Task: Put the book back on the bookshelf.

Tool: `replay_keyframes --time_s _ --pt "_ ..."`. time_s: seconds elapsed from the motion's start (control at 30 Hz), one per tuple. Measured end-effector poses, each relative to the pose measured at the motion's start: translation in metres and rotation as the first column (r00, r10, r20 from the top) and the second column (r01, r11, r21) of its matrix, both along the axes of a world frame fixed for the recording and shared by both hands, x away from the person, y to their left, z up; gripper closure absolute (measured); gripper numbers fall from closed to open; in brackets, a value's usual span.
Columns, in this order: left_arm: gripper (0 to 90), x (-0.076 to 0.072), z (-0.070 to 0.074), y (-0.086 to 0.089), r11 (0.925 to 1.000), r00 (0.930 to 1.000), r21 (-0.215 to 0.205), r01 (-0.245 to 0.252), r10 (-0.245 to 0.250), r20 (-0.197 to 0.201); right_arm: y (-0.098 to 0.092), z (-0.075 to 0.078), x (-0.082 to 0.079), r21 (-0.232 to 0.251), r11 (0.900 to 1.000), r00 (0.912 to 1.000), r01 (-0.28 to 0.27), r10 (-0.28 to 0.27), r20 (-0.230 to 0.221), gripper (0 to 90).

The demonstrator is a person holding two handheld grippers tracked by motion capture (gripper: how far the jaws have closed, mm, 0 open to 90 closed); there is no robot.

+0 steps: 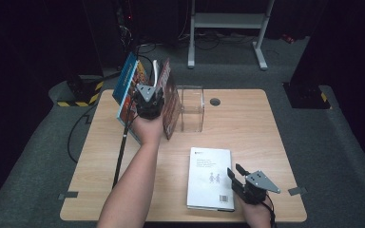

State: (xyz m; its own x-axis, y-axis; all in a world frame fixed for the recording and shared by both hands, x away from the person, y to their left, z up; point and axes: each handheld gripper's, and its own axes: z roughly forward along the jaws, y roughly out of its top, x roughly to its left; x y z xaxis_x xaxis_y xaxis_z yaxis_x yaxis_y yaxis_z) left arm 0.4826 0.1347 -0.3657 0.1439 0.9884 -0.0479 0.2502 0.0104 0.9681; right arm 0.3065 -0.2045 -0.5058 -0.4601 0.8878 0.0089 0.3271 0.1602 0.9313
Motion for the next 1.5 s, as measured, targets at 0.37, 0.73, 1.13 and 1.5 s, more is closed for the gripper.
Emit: replay_keyframes --time_s 0.37,0.73,1.13,1.5 --pt "75.5 -0.001 -0.002 0.007 0.9985 0.998 0.026 -0.048 0.049 -0.04 0.001 -0.001 0.0 -0.006 1.0 1.0 -0.003 0.003 -0.001 60.1" --pt "66.2 -0.001 -0.005 0.013 0.9972 0.9936 0.015 -0.074 0.075 -0.085 0.004 -0.002 0.001 -0.011 1.0 1.0 -0.01 0.01 -0.002 60.0" --pt "53.9 -0.002 -0.006 0.009 0.9965 0.9871 -0.011 -0.083 0.081 -0.138 0.009 -0.003 0.0 -0.012 1.0 0.9998 -0.019 0.019 -0.003 60.1" --pt "43.6 -0.005 -0.01 0.008 0.9975 0.9855 -0.021 -0.067 0.063 -0.158 0.01 -0.003 0.001 -0.019 1.0 0.9998 -0.02 0.02 -0.004 60.1"
